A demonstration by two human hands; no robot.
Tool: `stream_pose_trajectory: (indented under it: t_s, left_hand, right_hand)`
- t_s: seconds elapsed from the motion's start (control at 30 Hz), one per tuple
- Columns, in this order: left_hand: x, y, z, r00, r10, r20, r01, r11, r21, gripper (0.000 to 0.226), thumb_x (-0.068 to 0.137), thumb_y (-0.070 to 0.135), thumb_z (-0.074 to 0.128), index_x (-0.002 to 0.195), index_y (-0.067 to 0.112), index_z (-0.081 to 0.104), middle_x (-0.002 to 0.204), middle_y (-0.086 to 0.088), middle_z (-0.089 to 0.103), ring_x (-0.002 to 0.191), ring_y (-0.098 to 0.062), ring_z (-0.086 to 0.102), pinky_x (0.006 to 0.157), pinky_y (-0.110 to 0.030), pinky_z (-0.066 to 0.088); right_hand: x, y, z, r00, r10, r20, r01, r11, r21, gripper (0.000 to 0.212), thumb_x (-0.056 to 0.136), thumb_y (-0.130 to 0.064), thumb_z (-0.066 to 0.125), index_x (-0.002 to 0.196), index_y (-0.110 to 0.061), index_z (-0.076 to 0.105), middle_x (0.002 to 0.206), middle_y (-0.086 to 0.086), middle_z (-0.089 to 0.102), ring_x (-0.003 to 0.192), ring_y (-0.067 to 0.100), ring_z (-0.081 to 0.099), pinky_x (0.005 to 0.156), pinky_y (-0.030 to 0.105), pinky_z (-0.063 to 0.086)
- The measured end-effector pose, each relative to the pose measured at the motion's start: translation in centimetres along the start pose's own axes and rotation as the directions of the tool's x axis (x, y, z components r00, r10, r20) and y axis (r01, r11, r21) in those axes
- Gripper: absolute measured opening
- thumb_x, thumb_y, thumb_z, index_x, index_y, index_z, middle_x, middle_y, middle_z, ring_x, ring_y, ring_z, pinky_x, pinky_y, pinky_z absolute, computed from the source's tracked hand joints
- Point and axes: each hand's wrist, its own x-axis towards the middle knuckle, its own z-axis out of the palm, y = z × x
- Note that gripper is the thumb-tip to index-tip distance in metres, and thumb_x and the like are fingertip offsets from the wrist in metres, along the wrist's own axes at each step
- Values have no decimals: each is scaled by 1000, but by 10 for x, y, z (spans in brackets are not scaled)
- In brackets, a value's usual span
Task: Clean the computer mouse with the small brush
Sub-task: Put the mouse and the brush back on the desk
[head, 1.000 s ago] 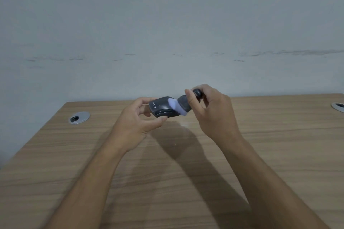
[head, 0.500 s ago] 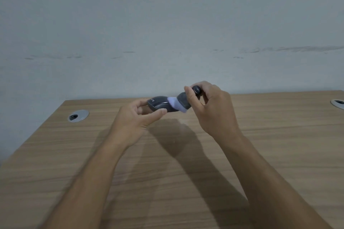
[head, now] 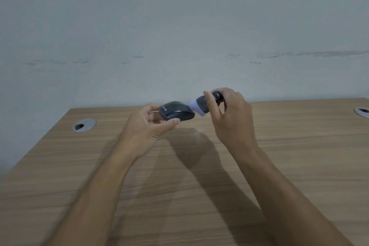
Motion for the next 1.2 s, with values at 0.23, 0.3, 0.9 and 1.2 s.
stream_pose_trajectory:
  t_s: [0.23,0.3,0.9,1.2]
  left_hand:
    - [-9,4,3,972,231,35,-224,879,421,57,81,16,91,120,48,66,111,13,79,114,-6,65,83,-10,42]
    - [-9,4,0,966,254,43,-246,859,450,62,81,11,88,127,47,68,122,8,72,120,0,66,86,-1,41]
    - [0,-42,15,990,56,-131,-7,938,347,52,74,33,100,111,32,63,113,9,82,91,-16,73,73,-50,66]
    - [-7,-58,36,963,29,-267,135,807,575,60,75,60,91,110,26,56,112,15,63,124,-19,47,98,-41,33]
  right_hand:
    - [1,-23,-7,987,-107,120,83,979,188,21,107,-38,67,100,-20,75,77,-17,61,70,5,54,66,13,37]
    - [4,-17,-8,985,-129,117,114,985,130,23,106,-36,67,95,-17,74,73,-16,57,69,4,54,64,14,36]
    - [-11,24,9,982,62,178,-57,998,-37,26,105,-46,64,103,-25,80,76,-12,69,66,1,62,64,19,44]
    - [-36,49,24,888,36,458,86,966,-243,39,100,-47,69,139,-49,68,102,-7,59,97,15,56,80,30,44]
